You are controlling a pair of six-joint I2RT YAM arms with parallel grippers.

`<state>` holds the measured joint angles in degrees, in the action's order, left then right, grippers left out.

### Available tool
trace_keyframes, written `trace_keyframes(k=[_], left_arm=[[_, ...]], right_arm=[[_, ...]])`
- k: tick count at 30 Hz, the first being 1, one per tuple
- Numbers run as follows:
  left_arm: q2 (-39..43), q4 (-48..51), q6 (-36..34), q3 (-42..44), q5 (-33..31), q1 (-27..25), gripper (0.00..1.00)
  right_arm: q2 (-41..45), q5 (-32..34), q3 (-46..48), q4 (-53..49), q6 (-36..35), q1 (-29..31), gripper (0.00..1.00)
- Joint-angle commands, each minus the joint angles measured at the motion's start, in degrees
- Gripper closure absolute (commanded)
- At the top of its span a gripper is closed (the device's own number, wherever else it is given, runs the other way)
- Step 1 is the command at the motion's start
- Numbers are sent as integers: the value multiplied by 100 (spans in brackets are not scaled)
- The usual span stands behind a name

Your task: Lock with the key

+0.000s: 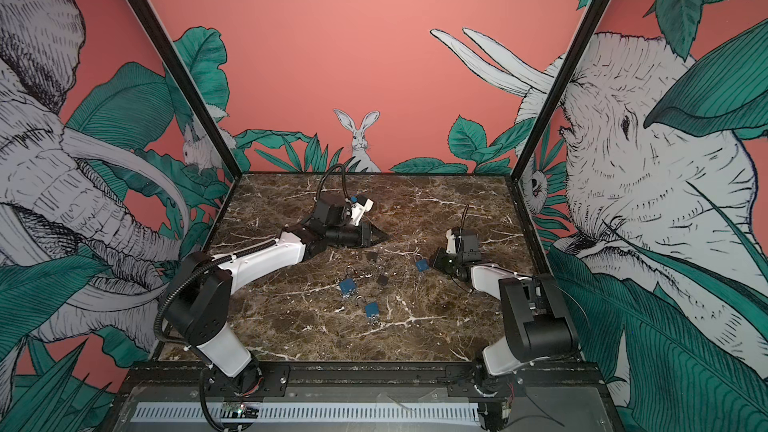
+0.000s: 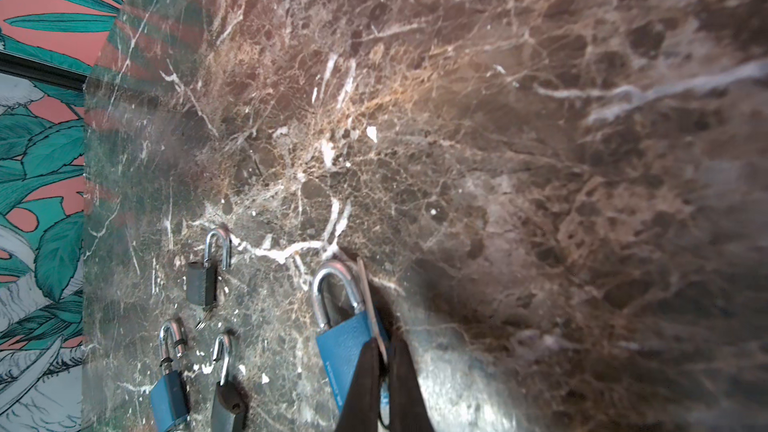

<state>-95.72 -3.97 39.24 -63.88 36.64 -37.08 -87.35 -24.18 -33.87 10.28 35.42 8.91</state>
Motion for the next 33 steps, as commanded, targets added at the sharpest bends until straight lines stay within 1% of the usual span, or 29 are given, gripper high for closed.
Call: trace_keyframes(k=[1, 9, 16, 20, 23, 26, 33], left_arm=[[330, -138, 30, 144, -117, 25, 70], [326, -220, 75, 227, -114, 25, 70], [317, -242, 91, 234, -80, 27, 70], [335, -214, 66, 261, -83, 25, 70], [335, -218, 56, 267, -86, 25, 70], [335, -223, 44, 262, -95, 32, 70], [391, -252, 34, 305, -153, 64, 70]], right_arm=[[-69, 117, -114, 233, 0, 28, 100], [-185, 93, -85, 272, -11, 58, 100], [-322, 51, -123, 334, 19, 84, 95], [-309, 50, -125, 303, 44, 85, 90], [-168, 92, -120, 182, 44, 84, 84], [42, 164, -120, 11, -5, 86, 82], [809, 419, -144, -661, -180, 94, 81]])
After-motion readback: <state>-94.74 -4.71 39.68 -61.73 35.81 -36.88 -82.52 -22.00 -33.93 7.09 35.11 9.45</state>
